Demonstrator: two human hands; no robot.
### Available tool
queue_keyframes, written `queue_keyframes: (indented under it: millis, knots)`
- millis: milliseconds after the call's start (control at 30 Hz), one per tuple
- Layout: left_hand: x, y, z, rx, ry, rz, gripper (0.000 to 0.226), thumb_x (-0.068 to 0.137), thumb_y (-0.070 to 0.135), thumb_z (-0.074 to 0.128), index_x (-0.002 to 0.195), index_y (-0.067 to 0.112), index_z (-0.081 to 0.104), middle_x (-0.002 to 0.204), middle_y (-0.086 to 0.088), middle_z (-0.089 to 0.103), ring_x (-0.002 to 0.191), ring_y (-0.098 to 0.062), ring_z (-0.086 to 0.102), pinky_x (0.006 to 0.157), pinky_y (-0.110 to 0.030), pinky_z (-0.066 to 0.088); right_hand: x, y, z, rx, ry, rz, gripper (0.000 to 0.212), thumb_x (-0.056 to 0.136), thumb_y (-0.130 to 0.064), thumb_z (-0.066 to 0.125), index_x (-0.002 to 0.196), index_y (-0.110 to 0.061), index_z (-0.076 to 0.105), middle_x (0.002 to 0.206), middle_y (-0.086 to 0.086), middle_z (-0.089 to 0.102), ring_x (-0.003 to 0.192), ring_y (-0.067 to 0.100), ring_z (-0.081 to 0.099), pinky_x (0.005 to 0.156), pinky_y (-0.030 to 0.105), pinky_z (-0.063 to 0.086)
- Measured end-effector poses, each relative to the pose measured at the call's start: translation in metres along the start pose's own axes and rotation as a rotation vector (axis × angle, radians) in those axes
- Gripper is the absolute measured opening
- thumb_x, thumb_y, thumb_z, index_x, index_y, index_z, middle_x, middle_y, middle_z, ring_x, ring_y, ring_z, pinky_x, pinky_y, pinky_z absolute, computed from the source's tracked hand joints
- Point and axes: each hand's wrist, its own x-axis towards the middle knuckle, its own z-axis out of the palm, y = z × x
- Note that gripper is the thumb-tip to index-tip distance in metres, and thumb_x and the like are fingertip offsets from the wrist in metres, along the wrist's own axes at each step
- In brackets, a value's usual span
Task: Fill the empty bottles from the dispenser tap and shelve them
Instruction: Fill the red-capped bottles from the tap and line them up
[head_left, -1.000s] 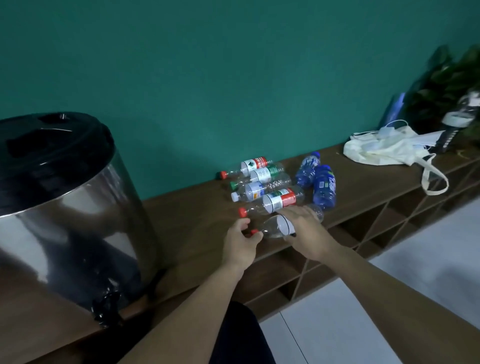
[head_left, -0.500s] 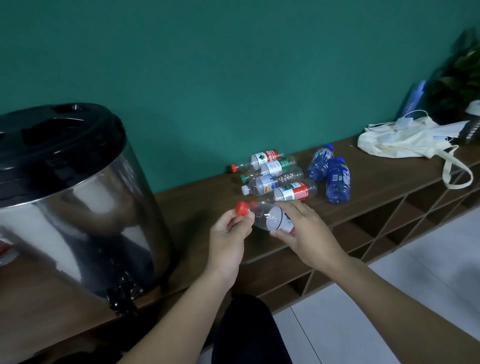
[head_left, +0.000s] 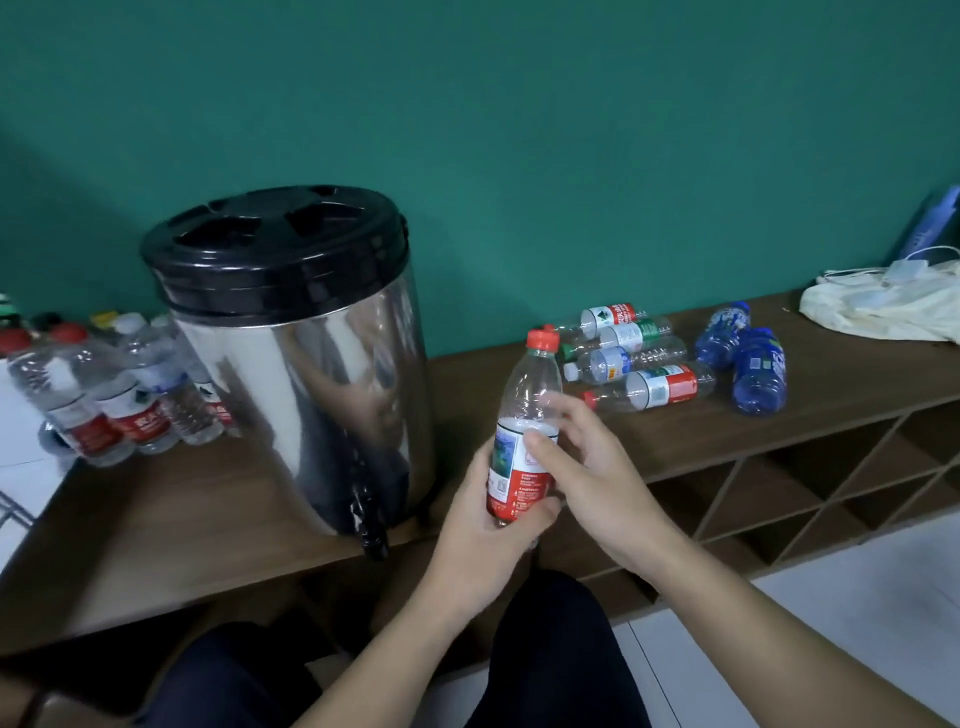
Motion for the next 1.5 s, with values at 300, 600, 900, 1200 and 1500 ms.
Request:
queue_keyframes:
  millis: [300, 600, 900, 1200, 1500]
  knots:
    - [-0.062, -0.023, -0.035, 0.134, 0.105, -0.07, 0.055, 0.091, 0.02, 0.09, 0.135, 0.039, 0.065, 0.112, -0.001, 0.078, 0.095, -0.022, 0.075, 0.084, -0.046, 0.063, -0.021, -0.004, 0.039, -0.348, -0.038, -0.083, 0.037, 0.093, -0.058, 0.08, 0.12, -0.036, 0.068, 0.116, -0.013, 0.074, 0.113, 0.0, 0.07, 0.1, 0.031, 0.058]
    - [-0.096, -0.046, -0.05, 0.189, 0.092, -0.083, 0.057, 0.09, 0.025, 0.09, 0.137, 0.036, 0.061, 0.109, 0.011, 0.075, 0.096, -0.011, 0.069, 0.093, -0.043, 0.06, -0.014, -0.022, 0.06, -0.883, 0.081, -0.379, 0.056, 0.103, -0.072, 0.057, 0.073, -0.025, 0.056, 0.069, -0.006, 0.058, 0.067, 0.012, 0.057, 0.061, 0.039, 0.048]
    - [-0.113, -0.063, -0.072, 0.354, 0.135, -0.091, 0.048, 0.085, 0.018, 0.089, 0.121, 0.033, 0.061, 0.107, 0.011, 0.076, 0.095, -0.013, 0.072, 0.087, -0.031, 0.061, -0.018, -0.034, 0.077, -1.39, 0.042, -0.199, 0.088, 0.102, -0.086, 0.026, 0.058, -0.014, 0.05, 0.059, 0.003, 0.055, 0.057, 0.025, 0.052, 0.06, 0.039, 0.044]
    - [-0.119, -0.091, -0.082, 0.357, 0.11, -0.166, 0.043, 0.075, 0.015, 0.083, 0.111, 0.026, 0.063, 0.097, -0.004, 0.072, 0.082, -0.01, 0.065, 0.075, -0.036, 0.059, -0.003, -0.007, 0.071, -1.251, -0.329, -0.201, 0.065, 0.112, -0.061, 0.038, 0.069, -0.014, 0.05, 0.066, 0.002, 0.053, 0.064, 0.025, 0.052, 0.065, 0.048, 0.049]
    - [-0.124, -0.111, -0.091, 0.241, 0.061, -0.218, 0.049, 0.077, 0.01, 0.082, 0.12, 0.024, 0.063, 0.09, 0.0, 0.067, 0.078, -0.013, 0.062, 0.068, -0.033, 0.055, -0.002, -0.003, 0.057, -1.242, -0.639, -0.276, 0.036, 0.114, -0.055, 0.043, 0.098, -0.025, 0.053, 0.102, -0.009, 0.051, 0.089, 0.013, 0.056, 0.083, 0.04, 0.046]
